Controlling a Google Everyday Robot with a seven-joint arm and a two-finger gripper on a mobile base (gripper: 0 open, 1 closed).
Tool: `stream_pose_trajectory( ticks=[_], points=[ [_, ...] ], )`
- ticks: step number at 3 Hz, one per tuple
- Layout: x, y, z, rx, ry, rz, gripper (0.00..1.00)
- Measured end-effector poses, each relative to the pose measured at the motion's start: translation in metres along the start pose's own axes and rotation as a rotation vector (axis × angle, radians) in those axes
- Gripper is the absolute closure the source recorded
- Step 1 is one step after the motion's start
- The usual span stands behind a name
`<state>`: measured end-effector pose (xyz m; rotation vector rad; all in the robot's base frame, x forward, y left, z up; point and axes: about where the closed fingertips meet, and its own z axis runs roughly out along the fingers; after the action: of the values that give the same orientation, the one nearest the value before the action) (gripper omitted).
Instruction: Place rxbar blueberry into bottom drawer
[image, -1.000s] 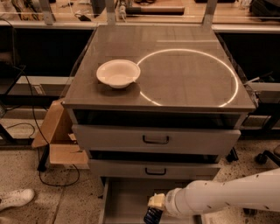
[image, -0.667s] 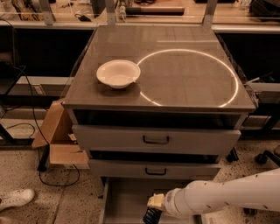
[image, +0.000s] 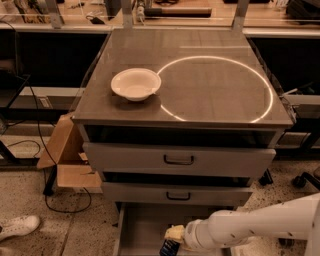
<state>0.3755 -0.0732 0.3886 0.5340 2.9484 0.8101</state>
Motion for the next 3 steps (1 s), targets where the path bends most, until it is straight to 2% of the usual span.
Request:
stream_pose_trajectory(
  ticks=[1, 2, 3],
  points=[
    [-0.003, 0.000, 0.054, -0.007, 0.011, 0.012, 1.00],
    [-0.003, 0.000, 0.054, -0.007, 0.011, 0.012, 1.00],
    [-0.002, -0.002, 0.068, 0.004, -0.016, 0.034, 1.00]
  ],
)
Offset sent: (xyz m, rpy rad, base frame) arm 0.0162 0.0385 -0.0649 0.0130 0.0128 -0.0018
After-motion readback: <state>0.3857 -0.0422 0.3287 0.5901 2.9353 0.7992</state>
